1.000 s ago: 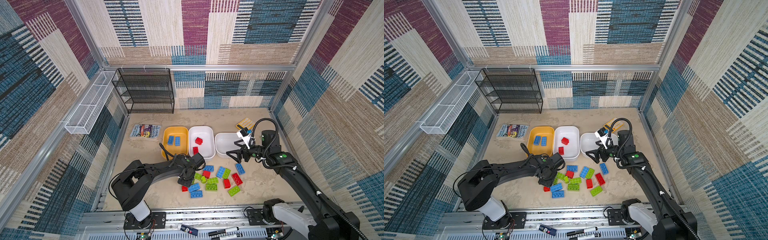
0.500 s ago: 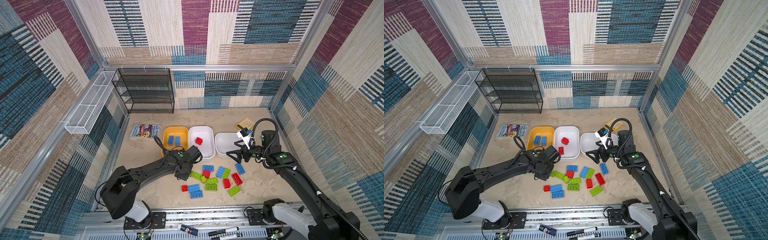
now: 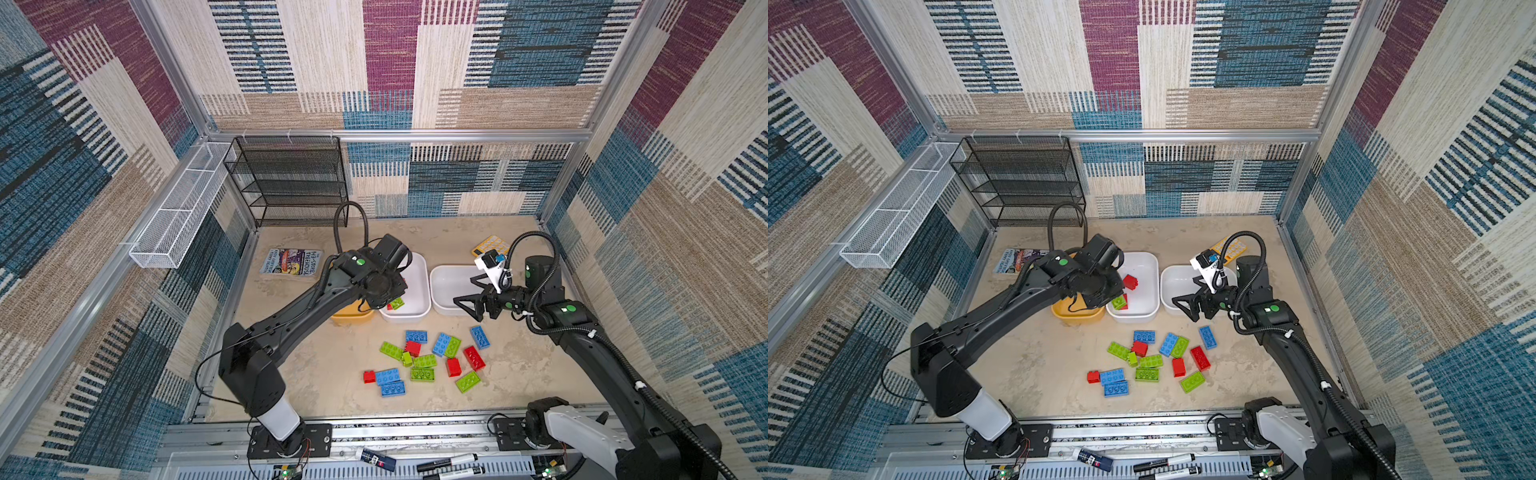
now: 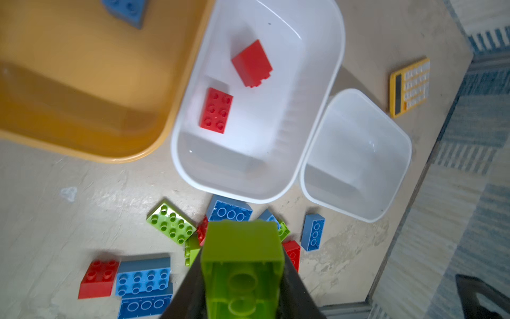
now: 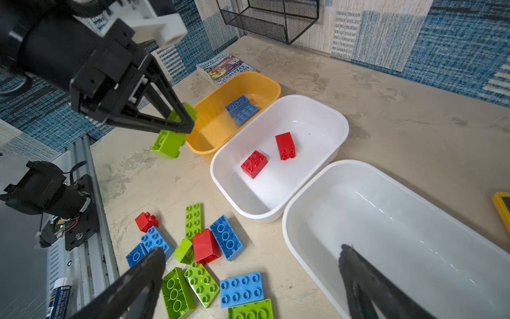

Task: Sort the legos into containers by color
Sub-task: 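Carry the green brick with the left gripper into the farther white bin and release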

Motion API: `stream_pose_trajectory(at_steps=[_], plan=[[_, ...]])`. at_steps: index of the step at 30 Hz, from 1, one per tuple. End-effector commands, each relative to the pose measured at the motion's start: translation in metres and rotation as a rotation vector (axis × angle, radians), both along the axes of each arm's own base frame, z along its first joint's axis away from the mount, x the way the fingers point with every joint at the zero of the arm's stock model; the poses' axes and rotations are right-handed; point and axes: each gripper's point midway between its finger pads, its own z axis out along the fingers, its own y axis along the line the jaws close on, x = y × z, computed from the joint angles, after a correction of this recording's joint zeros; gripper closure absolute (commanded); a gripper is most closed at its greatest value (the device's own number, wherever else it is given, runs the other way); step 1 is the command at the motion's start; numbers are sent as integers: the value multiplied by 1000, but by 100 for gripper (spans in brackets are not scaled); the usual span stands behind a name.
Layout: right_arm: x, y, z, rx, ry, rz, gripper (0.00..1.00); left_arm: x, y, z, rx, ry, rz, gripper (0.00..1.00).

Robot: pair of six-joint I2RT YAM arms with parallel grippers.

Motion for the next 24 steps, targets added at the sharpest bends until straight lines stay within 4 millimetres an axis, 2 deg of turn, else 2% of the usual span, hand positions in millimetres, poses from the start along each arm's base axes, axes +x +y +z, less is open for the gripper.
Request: stream_pose_trajectory(at_steps=[1,8,13,17,24], plan=[[9,-8,4,-29,-31,-44,1,11,-28,-3,37,-29,-260,71],[23,-30,2,-66,-32,-140,1,55,-81,-24,78,-96,-406,70],[26,-43,3,-73,-29,-177,1,73,-124,-46,73,-149,-502,70],[26,-50,1,-103,-28,-195,1,78,-142,-74,84,-127,-511,70],[26,-52,3,-102,-31,-211,1,92,-166,-96,136,-185,-544,68]])
